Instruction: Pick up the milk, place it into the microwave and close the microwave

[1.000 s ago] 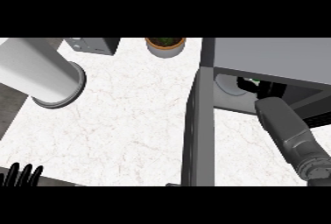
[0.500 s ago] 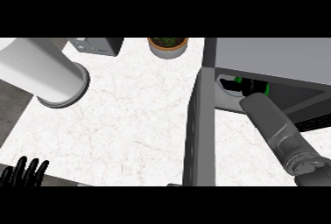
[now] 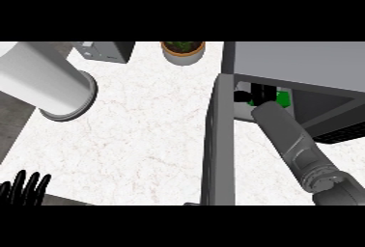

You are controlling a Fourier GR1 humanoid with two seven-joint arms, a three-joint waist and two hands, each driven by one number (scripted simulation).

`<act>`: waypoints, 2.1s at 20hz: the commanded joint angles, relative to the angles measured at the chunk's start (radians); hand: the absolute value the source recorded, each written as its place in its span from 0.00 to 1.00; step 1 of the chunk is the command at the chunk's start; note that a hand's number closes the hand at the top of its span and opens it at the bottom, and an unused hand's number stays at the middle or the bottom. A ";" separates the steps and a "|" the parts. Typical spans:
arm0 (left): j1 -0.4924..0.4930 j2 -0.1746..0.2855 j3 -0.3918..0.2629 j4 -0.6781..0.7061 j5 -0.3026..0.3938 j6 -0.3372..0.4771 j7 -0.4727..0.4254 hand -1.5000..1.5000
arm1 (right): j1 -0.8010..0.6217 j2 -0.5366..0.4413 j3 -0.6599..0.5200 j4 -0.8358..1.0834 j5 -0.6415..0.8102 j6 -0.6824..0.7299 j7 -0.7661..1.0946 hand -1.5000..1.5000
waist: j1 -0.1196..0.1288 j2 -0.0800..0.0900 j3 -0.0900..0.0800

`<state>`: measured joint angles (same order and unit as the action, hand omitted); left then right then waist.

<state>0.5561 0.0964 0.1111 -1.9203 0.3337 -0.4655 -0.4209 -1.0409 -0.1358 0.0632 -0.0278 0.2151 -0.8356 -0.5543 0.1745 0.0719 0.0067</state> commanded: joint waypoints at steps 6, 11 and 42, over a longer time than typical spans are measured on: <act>0.016 -0.008 0.001 -0.007 -0.007 -0.004 -0.018 0.00 | 0.047 0.064 -0.114 -0.096 -0.111 0.150 -0.114 0.00 | -0.033 -0.013 0.003; 0.020 0.006 0.009 -0.005 -0.005 -0.016 -0.015 0.00 | 0.113 0.079 -0.184 -0.129 -0.181 0.266 -0.218 0.00 | -0.071 -0.025 0.001; 0.103 -0.085 -0.107 -0.059 -0.147 -0.003 0.072 0.00 | 0.675 0.057 -0.174 -0.368 -0.225 0.744 -0.543 0.00 | -0.188 -0.078 -0.008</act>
<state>0.6691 0.0434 0.0500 -1.9778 0.2171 -0.4891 -0.3798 -0.4807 -0.0624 -0.1247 -0.3265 -0.0078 -0.1173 -1.0439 -0.0018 -0.0084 -0.0025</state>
